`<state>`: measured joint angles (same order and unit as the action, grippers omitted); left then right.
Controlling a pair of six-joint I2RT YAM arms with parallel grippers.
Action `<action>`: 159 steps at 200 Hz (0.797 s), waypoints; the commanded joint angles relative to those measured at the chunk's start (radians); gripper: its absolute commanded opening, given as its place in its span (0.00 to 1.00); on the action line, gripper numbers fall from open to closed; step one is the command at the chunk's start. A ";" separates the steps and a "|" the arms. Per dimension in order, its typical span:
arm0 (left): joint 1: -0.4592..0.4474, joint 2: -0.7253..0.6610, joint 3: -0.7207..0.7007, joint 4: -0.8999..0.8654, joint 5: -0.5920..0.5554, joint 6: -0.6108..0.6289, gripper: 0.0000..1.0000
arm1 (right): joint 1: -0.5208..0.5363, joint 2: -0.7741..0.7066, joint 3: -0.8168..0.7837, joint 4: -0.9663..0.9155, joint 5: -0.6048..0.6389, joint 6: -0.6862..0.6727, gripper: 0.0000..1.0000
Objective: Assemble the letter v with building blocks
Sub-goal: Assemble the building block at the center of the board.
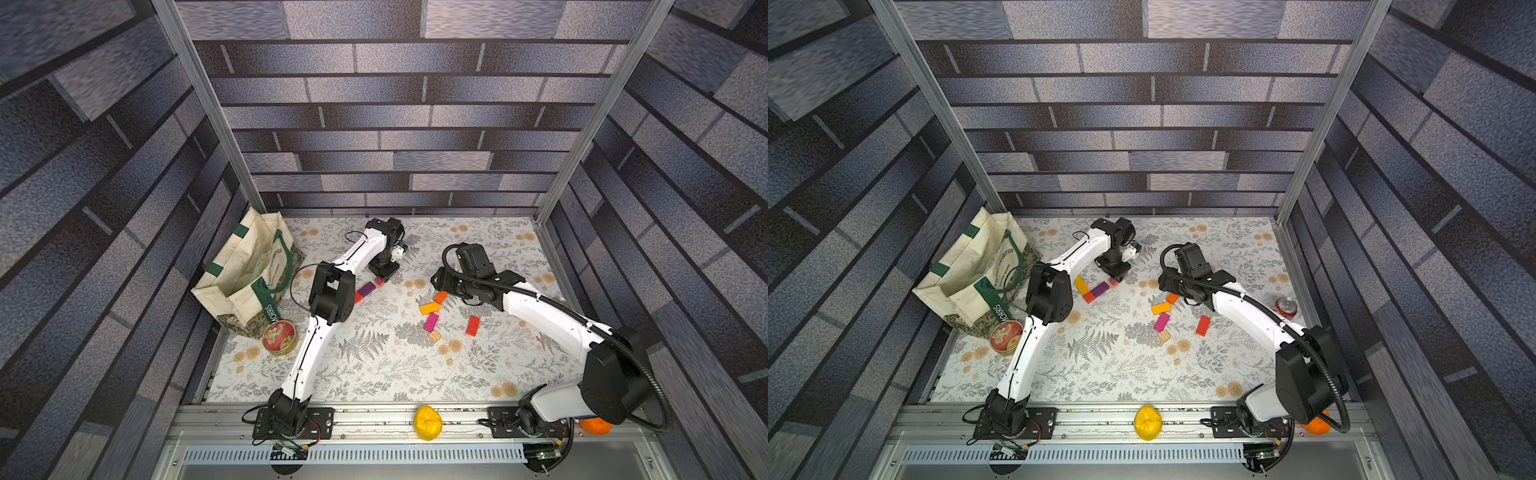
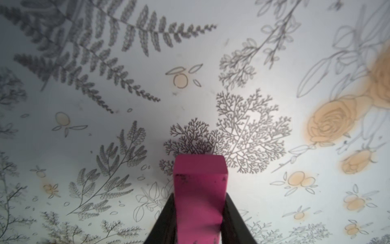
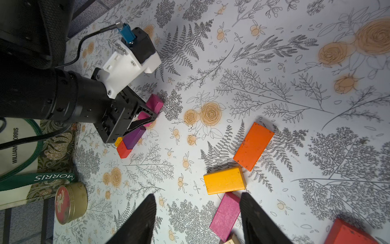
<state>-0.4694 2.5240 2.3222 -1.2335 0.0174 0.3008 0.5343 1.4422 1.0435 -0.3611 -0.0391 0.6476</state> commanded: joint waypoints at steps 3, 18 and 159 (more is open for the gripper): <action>0.005 -0.025 -0.033 0.019 -0.026 0.040 0.26 | -0.006 0.012 -0.016 0.013 -0.016 0.012 0.65; 0.005 -0.026 -0.048 0.027 -0.036 0.040 0.26 | -0.007 0.014 -0.015 0.013 -0.018 0.014 0.65; 0.007 -0.086 -0.184 0.091 -0.057 0.075 0.26 | -0.005 0.036 -0.011 0.030 -0.042 0.022 0.65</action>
<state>-0.4702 2.4504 2.1685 -1.1198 -0.0238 0.3420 0.5343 1.4693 1.0431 -0.3424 -0.0731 0.6582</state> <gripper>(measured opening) 0.319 0.650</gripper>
